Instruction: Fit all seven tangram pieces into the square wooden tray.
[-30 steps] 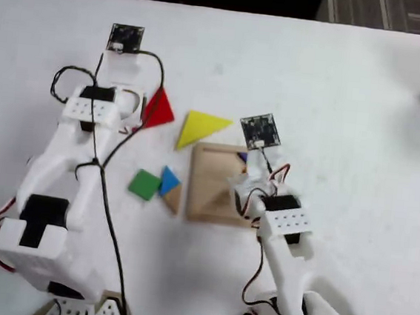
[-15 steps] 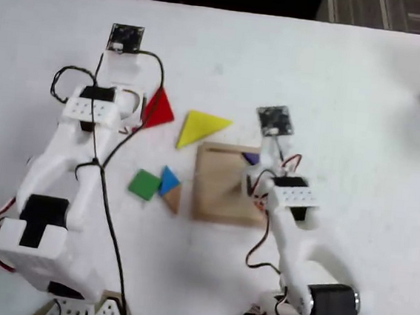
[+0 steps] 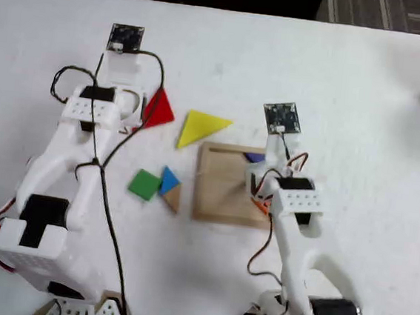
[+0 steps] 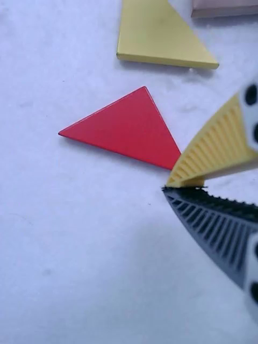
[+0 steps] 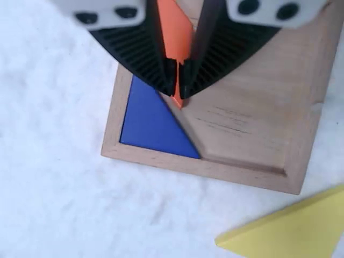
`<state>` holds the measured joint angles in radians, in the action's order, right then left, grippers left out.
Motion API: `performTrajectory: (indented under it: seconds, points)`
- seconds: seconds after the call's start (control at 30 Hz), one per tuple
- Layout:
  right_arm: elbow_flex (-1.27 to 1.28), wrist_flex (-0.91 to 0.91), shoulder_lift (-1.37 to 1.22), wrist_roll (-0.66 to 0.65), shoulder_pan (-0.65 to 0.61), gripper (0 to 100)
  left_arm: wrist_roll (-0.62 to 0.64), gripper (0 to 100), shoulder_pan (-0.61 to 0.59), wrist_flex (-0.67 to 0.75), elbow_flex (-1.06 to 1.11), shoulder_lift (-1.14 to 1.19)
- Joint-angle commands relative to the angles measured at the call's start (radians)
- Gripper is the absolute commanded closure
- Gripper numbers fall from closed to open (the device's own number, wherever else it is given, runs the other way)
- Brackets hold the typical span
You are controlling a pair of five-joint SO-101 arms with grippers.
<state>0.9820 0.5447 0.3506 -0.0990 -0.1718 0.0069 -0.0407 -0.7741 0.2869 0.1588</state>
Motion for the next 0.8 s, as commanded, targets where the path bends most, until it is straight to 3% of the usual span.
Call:
performTrajectory:
  seconds: [0.0,0.23,0.47,0.57,0.77]
  points:
    - [0.04,0.01,0.125,0.0,-0.001,98.1,-0.009,98,-0.013,0.025,-0.017,-0.025]
    - [0.084,0.008,0.189,0.008,0.015,98.1,-0.008,98,-0.013,0.025,-0.014,-0.025]
    - [0.206,-0.047,0.188,-0.011,-0.199,98.1,-0.008,98,-0.013,0.025,-0.012,-0.025]
    - [0.216,-0.058,0.188,-0.084,-0.16,98.1,-0.005,98,-0.013,0.025,-0.011,-0.025]
    - [0.216,-0.071,0.188,-0.091,-0.101,98.1,-0.002,98,0.015,-0.014,0.005,-0.031]
